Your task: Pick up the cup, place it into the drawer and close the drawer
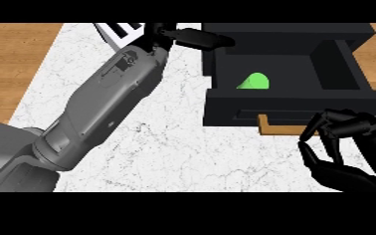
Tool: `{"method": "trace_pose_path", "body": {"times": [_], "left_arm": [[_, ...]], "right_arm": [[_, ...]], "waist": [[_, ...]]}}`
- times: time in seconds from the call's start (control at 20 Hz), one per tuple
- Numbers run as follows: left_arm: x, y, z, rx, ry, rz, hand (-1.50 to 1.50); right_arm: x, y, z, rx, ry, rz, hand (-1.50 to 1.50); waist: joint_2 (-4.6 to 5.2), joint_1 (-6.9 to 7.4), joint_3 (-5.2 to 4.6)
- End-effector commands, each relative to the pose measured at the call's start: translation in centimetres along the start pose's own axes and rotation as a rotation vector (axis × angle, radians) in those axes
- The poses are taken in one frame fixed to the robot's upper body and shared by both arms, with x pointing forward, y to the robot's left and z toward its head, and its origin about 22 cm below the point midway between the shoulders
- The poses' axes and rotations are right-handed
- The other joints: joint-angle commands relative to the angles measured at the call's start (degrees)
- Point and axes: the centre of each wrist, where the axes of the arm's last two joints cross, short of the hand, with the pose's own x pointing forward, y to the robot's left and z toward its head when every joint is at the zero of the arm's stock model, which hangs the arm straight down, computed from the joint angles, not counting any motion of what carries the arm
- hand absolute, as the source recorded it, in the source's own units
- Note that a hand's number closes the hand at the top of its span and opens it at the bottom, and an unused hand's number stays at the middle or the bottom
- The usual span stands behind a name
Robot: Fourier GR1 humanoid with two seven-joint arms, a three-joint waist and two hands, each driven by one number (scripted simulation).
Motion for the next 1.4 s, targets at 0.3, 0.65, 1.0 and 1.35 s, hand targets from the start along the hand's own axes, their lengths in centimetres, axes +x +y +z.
{"method": "trace_pose_path", "body": {"times": [0.3, 0.65, 1.0, 1.35], "left_arm": [[0.4, 6.5, 3.9, 0.064, 0.022, 0.03, -1.5], [-0.6, 12.0, 6.7, 0.063, 0.022, 0.034, -1.5], [0.8, 16.0, 8.9, 0.07, 0.024, 0.059, -1.5], [-0.1, 17.6, 11.9, 0.082, 0.039, 0.061, -1.5]], "right_arm": [[-3.7, 2.5, -3.1, 0.017, 0.055, 0.224, 1.5], [-5.5, 6.7, -6.0, 0.192, 0.116, 0.533, 1.5], [-11.4, 8.9, -8.2, 0.255, 0.136, 0.683, 1.5], [-15.5, 8.2, -12.8, 0.237, 0.169, 0.628, 1.5]], "waist": [[0.11, 1.25, 0.05], [0.35, 1.81, 0.0], [0.52, 1.2, 0.07], [0.76, 1.57, 0.1]]}}
